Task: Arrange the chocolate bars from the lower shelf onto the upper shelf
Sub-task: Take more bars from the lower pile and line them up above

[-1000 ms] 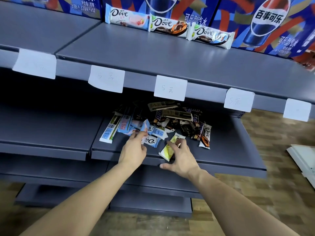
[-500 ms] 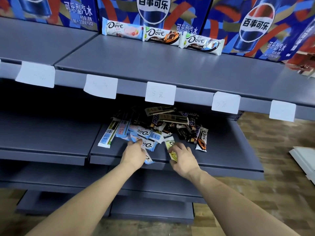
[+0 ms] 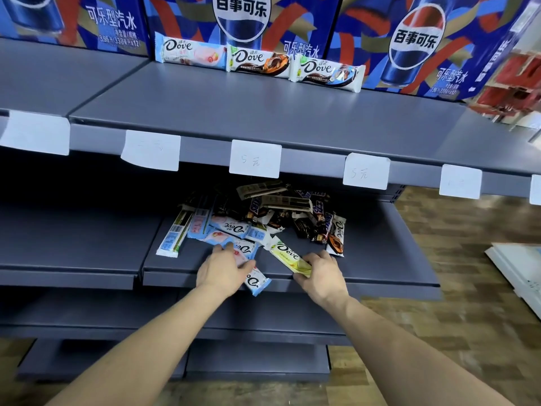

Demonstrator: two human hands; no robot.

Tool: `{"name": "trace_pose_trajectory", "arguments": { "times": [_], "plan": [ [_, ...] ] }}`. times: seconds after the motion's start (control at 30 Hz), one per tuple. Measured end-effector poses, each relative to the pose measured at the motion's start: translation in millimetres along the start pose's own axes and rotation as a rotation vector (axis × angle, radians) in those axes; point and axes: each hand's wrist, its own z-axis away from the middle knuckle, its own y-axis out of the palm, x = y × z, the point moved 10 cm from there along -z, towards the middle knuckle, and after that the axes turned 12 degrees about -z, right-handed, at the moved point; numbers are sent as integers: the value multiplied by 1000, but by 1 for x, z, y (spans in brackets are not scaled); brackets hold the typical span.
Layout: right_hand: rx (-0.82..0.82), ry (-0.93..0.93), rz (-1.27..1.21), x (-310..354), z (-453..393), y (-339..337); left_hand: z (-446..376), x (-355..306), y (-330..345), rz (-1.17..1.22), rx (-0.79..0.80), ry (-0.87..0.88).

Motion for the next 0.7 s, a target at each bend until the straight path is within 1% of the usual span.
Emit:
{"name": "trace_pose_trajectory", "arguments": {
  "times": [0.13,0.23,0.33,0.4,0.57,0.7],
  "plan": [
    [-32,-2,-31,-1,2,-4,5,-9,6,-168,-6,-84],
    [-41,-2,-25,-4,1,-6,5,-12,10,-184,9,-95],
    [-45,-1,-32,-7,1,-6,8,-19,12,-160,26,-8],
    [-57,4,-33,-7,2,-7,11,-22,8,-146,9,66],
    [-101,8,-2,-6,10,-13,11,-5,0,-12,-37,101],
    [-159,-2,20,-3,19,-22,19,-7,-6,14,-85,232]
  ]
}}
